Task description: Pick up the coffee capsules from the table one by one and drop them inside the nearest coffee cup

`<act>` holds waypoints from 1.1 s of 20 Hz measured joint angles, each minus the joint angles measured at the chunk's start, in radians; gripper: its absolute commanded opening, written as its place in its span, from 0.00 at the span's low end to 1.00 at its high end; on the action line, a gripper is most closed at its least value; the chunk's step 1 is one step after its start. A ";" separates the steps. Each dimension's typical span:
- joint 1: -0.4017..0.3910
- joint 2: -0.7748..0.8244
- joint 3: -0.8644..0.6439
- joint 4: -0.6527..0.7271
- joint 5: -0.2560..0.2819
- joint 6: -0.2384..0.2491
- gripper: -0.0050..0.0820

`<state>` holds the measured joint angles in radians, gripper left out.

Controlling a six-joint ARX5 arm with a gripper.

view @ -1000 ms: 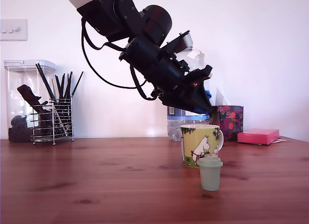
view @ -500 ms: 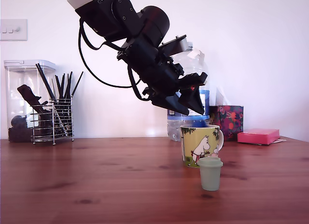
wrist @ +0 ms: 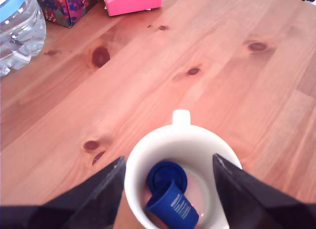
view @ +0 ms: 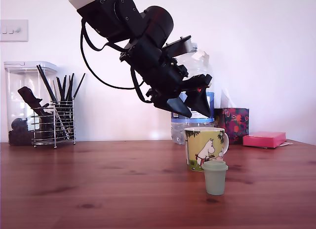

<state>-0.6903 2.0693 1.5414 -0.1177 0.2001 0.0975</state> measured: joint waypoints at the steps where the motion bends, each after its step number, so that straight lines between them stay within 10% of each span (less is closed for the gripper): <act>1: 0.000 0.000 0.000 -0.011 0.000 0.005 0.23; 3: 0.000 0.000 0.000 -0.035 0.000 0.010 0.03; 12: 0.026 -0.013 -0.018 -0.017 0.129 0.010 0.04; 22: 0.034 -0.429 -0.639 0.510 0.200 -0.012 0.04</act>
<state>-0.6567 1.6402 0.9020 0.3927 0.4000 0.0853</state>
